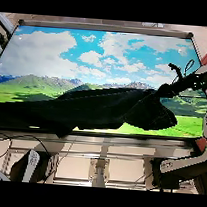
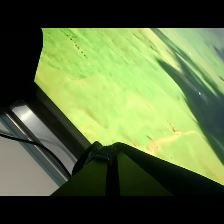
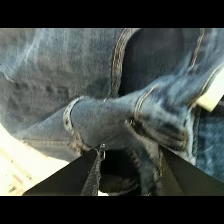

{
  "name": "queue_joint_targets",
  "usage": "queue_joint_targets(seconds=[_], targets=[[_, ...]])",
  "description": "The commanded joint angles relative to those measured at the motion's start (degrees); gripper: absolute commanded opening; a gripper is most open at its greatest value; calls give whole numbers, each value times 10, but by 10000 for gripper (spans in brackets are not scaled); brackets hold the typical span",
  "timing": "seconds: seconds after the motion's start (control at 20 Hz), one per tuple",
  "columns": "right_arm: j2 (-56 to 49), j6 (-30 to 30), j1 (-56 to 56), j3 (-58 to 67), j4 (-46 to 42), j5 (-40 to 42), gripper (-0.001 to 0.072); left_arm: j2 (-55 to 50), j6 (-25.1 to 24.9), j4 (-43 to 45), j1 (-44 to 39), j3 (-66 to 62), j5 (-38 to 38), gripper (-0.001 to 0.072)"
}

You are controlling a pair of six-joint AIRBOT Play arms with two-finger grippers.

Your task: Fold the clothes and pants, and hang the long-sleeved shirts on hangers.

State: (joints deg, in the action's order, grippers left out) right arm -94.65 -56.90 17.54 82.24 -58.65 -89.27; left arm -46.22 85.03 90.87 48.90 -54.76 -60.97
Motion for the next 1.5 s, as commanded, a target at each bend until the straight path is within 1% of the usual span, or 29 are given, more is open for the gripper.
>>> queue_joint_targets(seconds=[0.0,0.1,0.2,0.4,0.55,0.6,0.65,0.7,0.85,0.95,1.0,1.15,1.25,1.3,1.45], targets=[[-3,8,-1,0,-6,54,409,-3,-6,0,0,0,-2,28],[-3,-10,-1,0,-23,92,407,-3,-7,0,0,0,-2,28],[-5,-41,-1,0,-32,116,405,-3,-7,0,0,0,-2,28],[-32,-57,-12,0,-34,100,405,-3,-6,-10,0,0,-4,28],[-50,-51,-41,0,-5,70,402,-3,-6,-28,0,0,-5,28],[-50,-43,-52,0,3,57,324,-3,-6,-33,0,0,-5,28],[-50,-34,-63,0,10,39,158,-3,-6,-40,0,0,-6,28],[-50,-33,-73,0,16,16,27,-3,-6,-49,0,0,-6,29],[-50,-22,-82,20,19,-42,21,-3,-12,-104,0,0,-5,27],[-49,-35,-61,77,23,-78,21,-3,-31,-138,0,-8,-4,28],[-42,-46,-44,116,31,-86,20,-2,-30,-141,0,-17,-4,28],[-1,-54,21,230,68,-80,21,4,-30,-150,1,-63,8,28],[42,-54,66,271,86,-46,20,14,-28,-151,1,-93,29,28],[65,-54,91,287,94,-33,20,23,-28,-151,1,-103,43,28],[128,-51,155,307,95,-31,20,68,-28,-151,1,-110,114,27]])
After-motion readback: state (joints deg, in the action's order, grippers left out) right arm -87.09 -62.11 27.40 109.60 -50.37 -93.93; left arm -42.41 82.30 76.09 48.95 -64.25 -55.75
